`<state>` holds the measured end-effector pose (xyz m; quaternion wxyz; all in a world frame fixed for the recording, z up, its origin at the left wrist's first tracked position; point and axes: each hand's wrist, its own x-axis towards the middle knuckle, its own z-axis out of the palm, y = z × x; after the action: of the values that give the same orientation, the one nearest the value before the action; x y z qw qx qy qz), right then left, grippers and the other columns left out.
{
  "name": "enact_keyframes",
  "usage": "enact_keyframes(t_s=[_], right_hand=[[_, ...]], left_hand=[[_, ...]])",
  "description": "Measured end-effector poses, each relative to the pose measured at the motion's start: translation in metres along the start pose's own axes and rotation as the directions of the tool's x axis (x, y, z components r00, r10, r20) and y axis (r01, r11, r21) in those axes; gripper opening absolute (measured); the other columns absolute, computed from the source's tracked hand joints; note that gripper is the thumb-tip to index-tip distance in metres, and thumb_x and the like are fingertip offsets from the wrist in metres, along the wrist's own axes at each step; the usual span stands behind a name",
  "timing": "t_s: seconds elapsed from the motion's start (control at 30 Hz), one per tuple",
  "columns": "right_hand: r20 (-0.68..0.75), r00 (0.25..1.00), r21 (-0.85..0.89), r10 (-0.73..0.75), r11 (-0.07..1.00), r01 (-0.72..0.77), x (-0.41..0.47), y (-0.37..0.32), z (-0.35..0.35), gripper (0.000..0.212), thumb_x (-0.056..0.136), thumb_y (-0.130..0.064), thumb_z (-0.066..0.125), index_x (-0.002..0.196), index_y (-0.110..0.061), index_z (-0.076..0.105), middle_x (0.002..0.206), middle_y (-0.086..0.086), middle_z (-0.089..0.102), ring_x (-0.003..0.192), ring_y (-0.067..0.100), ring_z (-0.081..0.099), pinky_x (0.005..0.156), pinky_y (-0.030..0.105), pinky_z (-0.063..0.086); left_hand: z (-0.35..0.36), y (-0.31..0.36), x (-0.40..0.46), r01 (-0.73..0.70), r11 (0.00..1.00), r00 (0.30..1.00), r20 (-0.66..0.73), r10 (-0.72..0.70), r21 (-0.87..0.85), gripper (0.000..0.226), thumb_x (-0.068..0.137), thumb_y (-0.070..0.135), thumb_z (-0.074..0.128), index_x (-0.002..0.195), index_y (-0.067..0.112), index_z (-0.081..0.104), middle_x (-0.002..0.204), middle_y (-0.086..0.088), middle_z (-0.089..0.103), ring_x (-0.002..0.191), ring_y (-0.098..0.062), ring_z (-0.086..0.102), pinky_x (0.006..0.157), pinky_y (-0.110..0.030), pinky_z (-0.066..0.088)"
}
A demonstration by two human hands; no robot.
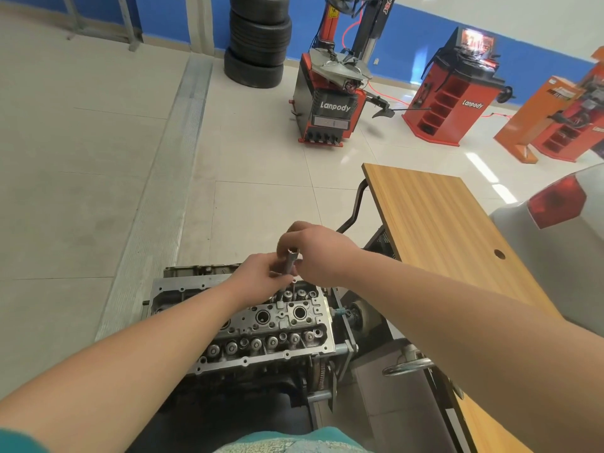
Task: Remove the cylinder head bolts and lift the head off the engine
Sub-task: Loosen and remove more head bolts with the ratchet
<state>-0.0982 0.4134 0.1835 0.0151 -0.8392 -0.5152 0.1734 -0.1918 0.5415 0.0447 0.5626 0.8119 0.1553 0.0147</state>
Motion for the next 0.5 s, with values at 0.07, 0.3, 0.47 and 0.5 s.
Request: enact_keyframes(t_s=[0.07,0.3,0.47,0.5], right_hand=[[-0.036,0.998,0.020,0.057,0.998,-0.056,0.001,-0.002,0.001,0.040,0.096,-0.049,0.064,0.131,-0.030,0.062,0.118,-0.005,0.061,0.098,0.020,0.063,0.078,0.038,0.055],[0.010,1.000,-0.076,0.000,0.997,0.000,0.004,0.001,0.005,0.027,0.096,-0.015,0.054,0.114,-0.031,0.067,0.119,-0.006,0.060,0.100,0.023,0.064,0.071,0.036,0.052],[-0.045,0.988,-0.137,0.147,0.979,-0.152,0.009,0.000,0.006,0.043,0.096,-0.063,0.053,0.119,-0.027,0.062,0.104,-0.005,0.064,0.086,0.021,0.065,0.070,0.036,0.053],[-0.049,0.985,-0.200,0.167,0.964,-0.174,0.011,0.001,0.008,0.040,0.100,-0.058,0.050,0.113,-0.023,0.063,0.097,-0.001,0.066,0.083,0.024,0.065,0.066,0.035,0.051]], left_hand=[[-0.001,-0.001,0.001,0.024,0.999,0.999,-0.029,-0.023,0.037,0.014,0.091,0.028,0.078,0.094,0.041,0.075,0.084,0.012,0.079,0.077,-0.010,0.075,0.073,-0.032,0.058],[0.001,-0.002,0.005,-0.007,0.999,1.000,-0.015,0.008,0.034,0.019,0.092,0.021,0.079,0.088,0.037,0.071,0.088,0.024,0.075,0.085,0.003,0.071,0.081,-0.027,0.055],[-0.001,0.003,0.010,0.007,0.992,0.999,-0.034,-0.003,0.129,0.015,0.083,0.032,0.089,0.088,0.033,0.074,0.080,0.016,0.076,0.073,-0.006,0.072,0.072,-0.027,0.057],[-0.001,0.004,0.009,-0.010,0.994,0.999,-0.045,0.015,0.105,0.020,0.079,0.032,0.093,0.089,0.033,0.075,0.083,0.017,0.075,0.077,-0.002,0.071,0.077,-0.025,0.057]])
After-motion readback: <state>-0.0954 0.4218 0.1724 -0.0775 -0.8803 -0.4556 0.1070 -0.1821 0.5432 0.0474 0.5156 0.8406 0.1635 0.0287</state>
